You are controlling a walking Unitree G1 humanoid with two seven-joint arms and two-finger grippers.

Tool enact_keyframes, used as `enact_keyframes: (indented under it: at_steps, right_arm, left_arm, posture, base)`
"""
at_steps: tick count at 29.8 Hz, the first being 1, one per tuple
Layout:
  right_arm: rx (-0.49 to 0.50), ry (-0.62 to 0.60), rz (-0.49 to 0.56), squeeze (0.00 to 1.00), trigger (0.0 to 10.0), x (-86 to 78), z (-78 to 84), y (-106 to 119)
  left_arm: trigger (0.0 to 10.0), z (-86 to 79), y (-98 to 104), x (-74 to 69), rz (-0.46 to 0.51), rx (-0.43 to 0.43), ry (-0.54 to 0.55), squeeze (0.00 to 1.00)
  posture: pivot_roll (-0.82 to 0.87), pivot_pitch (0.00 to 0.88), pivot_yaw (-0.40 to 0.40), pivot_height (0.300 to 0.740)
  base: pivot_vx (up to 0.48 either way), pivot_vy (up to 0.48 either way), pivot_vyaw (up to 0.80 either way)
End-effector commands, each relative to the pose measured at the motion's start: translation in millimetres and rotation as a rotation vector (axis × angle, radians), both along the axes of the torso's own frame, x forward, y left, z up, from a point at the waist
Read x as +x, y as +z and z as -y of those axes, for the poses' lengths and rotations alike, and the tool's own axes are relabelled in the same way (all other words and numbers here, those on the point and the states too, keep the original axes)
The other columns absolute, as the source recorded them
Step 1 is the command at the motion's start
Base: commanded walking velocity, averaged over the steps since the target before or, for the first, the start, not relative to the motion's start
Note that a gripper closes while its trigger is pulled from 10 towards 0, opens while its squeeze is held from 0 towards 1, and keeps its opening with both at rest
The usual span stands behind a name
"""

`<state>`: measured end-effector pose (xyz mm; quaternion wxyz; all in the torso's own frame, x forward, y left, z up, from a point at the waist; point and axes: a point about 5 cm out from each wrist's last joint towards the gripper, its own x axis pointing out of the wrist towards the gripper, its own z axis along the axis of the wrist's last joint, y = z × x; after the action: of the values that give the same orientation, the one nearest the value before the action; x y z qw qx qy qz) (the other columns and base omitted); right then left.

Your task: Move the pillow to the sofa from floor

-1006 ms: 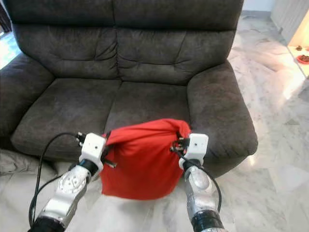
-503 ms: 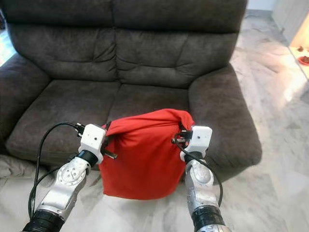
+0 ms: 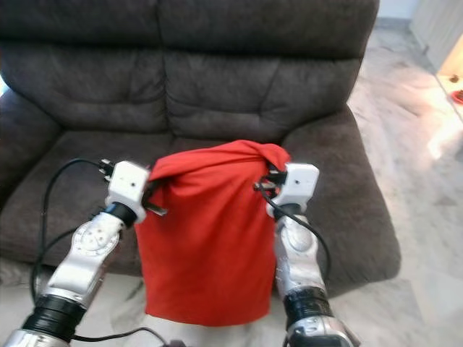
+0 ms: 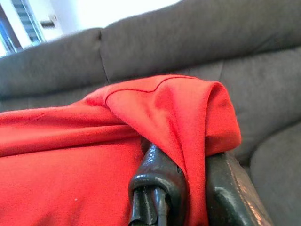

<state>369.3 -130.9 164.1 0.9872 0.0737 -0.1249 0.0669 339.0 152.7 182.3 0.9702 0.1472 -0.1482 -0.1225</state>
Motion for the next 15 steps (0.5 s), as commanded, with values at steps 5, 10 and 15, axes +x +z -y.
enact_keyframes:
  at_steps: [5, 10, 15]
  right_arm:
    - [0.128, -0.243, 0.108, 0.0, 10.0, 3.7, 59.9, 33]
    - [0.098, -0.241, 0.168, 0.0, 10.0, 5.6, 59.8, 47]
    - [0.051, -0.221, 0.193, 0.0, 10.0, 7.1, 56.8, 54]
  left_arm:
    - [10.0, -43.3, 46, 0.7, 0.159, -0.061, 0.15, 0.0]
    - [10.0, -45.8, 51, -1.0, 0.172, -0.052, 0.15, 0.0]
    - [10.0, -47.3, 48, -4.0, 0.168, -0.051, 0.161, 0.0]
  posture:
    - [0.11, 0.149, 0.05, 0.74]
    - [0.11, 0.15, 0.049, 0.74]
    - [0.11, 0.151, 0.045, 0.74]
  base:
    - [0.372, 0.0, -0.48]
    - [0.352, 0.0, -0.16]
    - [0.272, 0.0, 0.0]
